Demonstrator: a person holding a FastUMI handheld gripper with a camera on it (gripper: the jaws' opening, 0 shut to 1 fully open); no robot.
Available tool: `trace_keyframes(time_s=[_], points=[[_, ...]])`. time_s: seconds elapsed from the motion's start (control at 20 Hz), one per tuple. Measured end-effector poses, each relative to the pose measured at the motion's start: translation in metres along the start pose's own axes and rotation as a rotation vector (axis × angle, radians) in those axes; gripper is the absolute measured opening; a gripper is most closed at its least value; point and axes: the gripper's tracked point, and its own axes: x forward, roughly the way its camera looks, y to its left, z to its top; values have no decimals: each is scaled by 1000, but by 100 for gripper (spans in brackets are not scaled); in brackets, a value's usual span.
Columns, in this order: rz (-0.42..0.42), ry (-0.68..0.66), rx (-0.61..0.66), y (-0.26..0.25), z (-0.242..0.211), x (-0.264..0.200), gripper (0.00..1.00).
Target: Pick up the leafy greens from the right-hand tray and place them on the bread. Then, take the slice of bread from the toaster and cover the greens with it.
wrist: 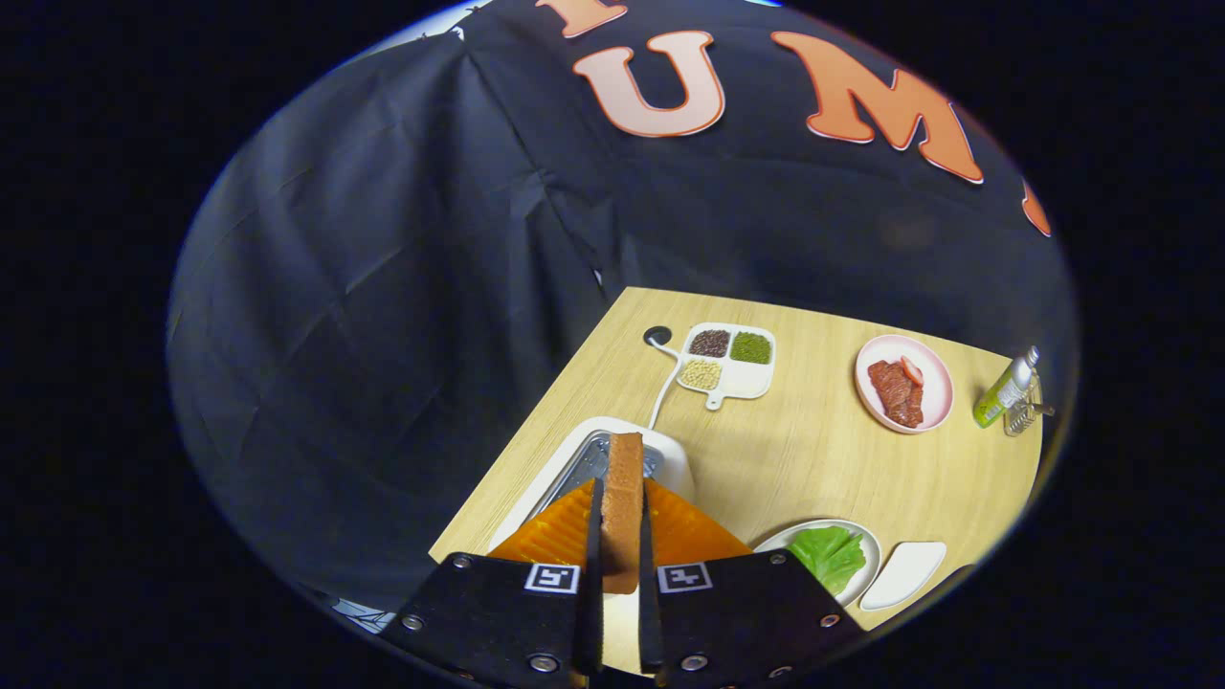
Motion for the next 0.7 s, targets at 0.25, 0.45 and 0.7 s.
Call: trace_keyframes(time_s=[0.25,0.45,0.7], points=[[-23,25,46,-41,-27,-7,15],[-26,55,98,-69,-54,0,16],[-27,76,143,-101,-81,6,15]])
